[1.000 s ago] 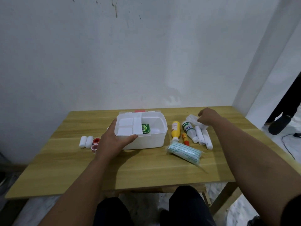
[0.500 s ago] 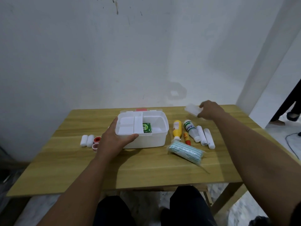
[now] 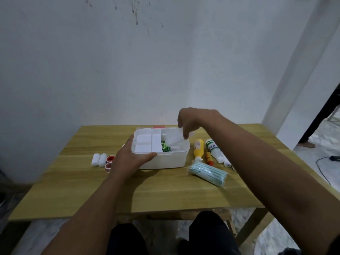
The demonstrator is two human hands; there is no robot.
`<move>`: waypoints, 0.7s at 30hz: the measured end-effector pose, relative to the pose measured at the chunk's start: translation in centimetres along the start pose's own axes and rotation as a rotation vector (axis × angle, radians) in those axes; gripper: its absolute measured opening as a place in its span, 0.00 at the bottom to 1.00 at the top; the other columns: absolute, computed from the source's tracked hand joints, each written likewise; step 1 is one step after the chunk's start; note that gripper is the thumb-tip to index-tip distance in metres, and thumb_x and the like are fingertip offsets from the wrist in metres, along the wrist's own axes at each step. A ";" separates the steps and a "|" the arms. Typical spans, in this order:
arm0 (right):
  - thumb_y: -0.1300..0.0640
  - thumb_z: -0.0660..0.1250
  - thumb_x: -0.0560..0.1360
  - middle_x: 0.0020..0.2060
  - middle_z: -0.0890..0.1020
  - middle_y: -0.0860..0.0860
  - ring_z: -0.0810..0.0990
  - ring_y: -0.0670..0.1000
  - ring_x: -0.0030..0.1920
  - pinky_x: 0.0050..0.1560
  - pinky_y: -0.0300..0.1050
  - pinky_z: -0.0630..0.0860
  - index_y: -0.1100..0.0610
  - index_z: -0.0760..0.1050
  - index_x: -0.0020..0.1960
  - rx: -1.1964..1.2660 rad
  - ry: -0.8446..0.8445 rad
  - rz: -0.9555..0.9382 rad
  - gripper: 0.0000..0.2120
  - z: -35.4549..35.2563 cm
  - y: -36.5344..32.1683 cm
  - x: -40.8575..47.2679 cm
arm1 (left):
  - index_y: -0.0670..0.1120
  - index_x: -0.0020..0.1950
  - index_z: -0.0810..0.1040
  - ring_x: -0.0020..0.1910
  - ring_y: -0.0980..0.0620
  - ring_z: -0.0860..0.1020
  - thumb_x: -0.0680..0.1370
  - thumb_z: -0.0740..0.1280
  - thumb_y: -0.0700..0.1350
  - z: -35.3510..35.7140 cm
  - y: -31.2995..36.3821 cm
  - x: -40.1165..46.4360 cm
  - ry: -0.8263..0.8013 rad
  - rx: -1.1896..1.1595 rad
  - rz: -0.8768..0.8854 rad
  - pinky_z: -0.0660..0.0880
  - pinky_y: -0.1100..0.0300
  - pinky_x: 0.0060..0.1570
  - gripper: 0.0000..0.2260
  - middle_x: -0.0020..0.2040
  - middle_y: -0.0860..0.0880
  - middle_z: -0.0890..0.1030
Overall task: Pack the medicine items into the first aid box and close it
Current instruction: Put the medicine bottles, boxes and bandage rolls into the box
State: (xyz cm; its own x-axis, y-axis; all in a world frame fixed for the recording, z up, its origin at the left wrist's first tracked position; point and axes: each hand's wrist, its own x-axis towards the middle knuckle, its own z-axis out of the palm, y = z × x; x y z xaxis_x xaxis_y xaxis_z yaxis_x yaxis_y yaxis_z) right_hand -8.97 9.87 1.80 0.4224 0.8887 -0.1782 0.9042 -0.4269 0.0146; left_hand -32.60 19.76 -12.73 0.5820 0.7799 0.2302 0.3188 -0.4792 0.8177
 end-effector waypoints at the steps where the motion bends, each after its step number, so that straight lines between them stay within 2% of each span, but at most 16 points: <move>1: 0.53 0.84 0.64 0.57 0.84 0.54 0.83 0.58 0.56 0.58 0.56 0.82 0.59 0.81 0.63 -0.015 -0.015 0.008 0.29 0.5 -0.5 0.3 | 0.60 0.79 0.65 0.67 0.50 0.74 0.65 0.80 0.66 0.0 0.1 0.0 0.004 0.000 -0.003 0.77 0.51 0.59 0.46 0.70 0.56 0.77; 6: 0.54 0.85 0.65 0.53 0.85 0.55 0.86 0.54 0.47 0.52 0.52 0.85 0.59 0.81 0.62 0.122 -0.032 0.011 0.29 3.4 -2.0 1.6 | 0.61 0.79 0.64 0.67 0.51 0.74 0.64 0.79 0.69 0.0 -0.2 0.1 -0.009 0.007 0.001 0.78 0.51 0.58 0.47 0.71 0.57 0.76; 9: 0.53 0.85 0.64 0.56 0.84 0.53 0.84 0.53 0.50 0.53 0.48 0.83 0.58 0.80 0.66 0.207 0.004 -0.013 0.32 5.0 -2.7 2.2 | 0.61 0.79 0.64 0.64 0.55 0.72 0.65 0.79 0.67 0.1 -0.1 0.2 0.005 0.006 0.008 0.77 0.53 0.56 0.46 0.71 0.57 0.76; 11: 0.53 0.84 0.65 0.58 0.84 0.52 0.81 0.52 0.52 0.52 0.45 0.79 0.57 0.80 0.67 0.277 0.054 -0.038 0.32 6.1 -3.2 2.5 | 0.61 0.79 0.64 0.65 0.54 0.72 0.65 0.80 0.66 0.1 -0.1 0.2 0.007 0.004 0.002 0.77 0.54 0.56 0.46 0.71 0.56 0.76; 14: 0.55 0.82 0.67 0.59 0.83 0.52 0.82 0.53 0.55 0.55 0.48 0.81 0.56 0.80 0.67 0.418 0.119 -0.046 0.30 7.2 -3.4 2.6 | 0.61 0.79 0.64 0.68 0.50 0.74 0.65 0.80 0.67 0.1 -0.3 0.2 0.006 -0.011 -0.008 0.77 0.52 0.58 0.47 0.72 0.55 0.76; 18: 0.58 0.70 0.75 0.57 0.80 0.54 0.83 0.56 0.47 0.45 0.54 0.86 0.54 0.78 0.68 0.703 0.205 0.066 0.21 7.8 -3.6 2.2 | 0.61 0.80 0.64 0.69 0.50 0.74 0.65 0.80 0.67 0.2 -0.4 0.3 0.005 -0.007 -0.008 0.77 0.54 0.57 0.47 0.72 0.55 0.76; 21: 0.56 0.68 0.79 0.60 0.78 0.54 0.82 0.59 0.51 0.45 0.57 0.86 0.54 0.75 0.71 0.822 0.192 0.097 0.20 7.9 -4.3 1.8 | 0.61 0.80 0.64 0.69 0.49 0.74 0.64 0.80 0.67 0.2 -0.5 0.4 0.002 -0.005 -0.012 0.78 0.52 0.58 0.48 0.72 0.55 0.76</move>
State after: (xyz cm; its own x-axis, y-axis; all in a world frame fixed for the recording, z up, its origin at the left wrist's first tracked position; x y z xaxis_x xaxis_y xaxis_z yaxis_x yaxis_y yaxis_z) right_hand -12.60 11.99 -6.41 0.5660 0.8234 -0.0416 0.5617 -0.4221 -0.7116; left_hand -32.35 20.17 -13.16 0.5765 0.7865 0.2216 0.3222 -0.4681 0.8228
